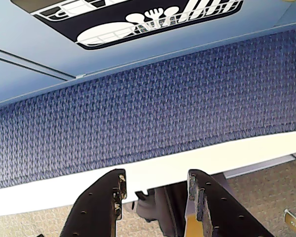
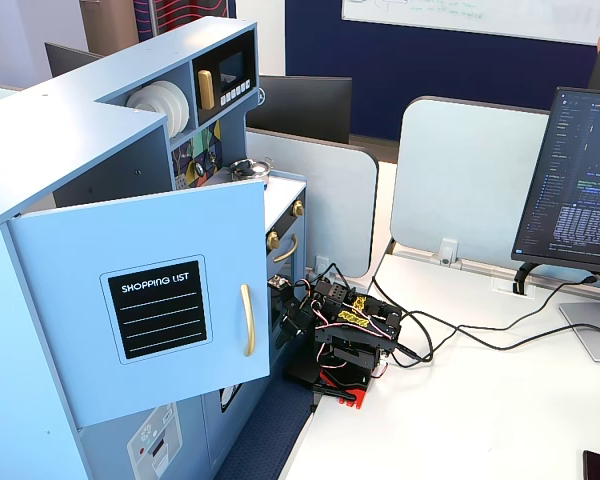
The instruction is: Pick up the green pineapple from the left cabinet and place it in the green recipient
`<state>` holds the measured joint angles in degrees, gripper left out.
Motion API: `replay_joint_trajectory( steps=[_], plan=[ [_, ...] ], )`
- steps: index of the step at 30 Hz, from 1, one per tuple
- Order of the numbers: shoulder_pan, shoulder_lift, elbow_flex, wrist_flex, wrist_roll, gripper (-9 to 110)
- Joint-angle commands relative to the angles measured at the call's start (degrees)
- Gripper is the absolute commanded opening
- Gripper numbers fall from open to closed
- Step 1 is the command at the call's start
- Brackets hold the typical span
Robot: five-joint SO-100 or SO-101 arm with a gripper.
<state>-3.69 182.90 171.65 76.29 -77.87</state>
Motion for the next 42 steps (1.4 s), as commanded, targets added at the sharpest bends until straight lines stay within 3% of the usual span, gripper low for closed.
replay_joint_trajectory(
  steps=[1, 15, 19, 28, 34, 42],
  plan=[
    [-3.0, -0.9, 0.0, 9.8, -18.7, 0],
    [-6.2, -0.9, 0.0, 5.5, -20.3, 0],
    [-16.9, -1.1, 0.0, -7.3, -15.4, 0],
    [-37.9, -13.7, -2.7, -53.1, -10.2, 8],
    [-44.6, -21.8, -14.4, -62.1, -9.2, 15],
    [-45.4, -32.6, -28.2, -70.0, -8.0, 30]
  ],
)
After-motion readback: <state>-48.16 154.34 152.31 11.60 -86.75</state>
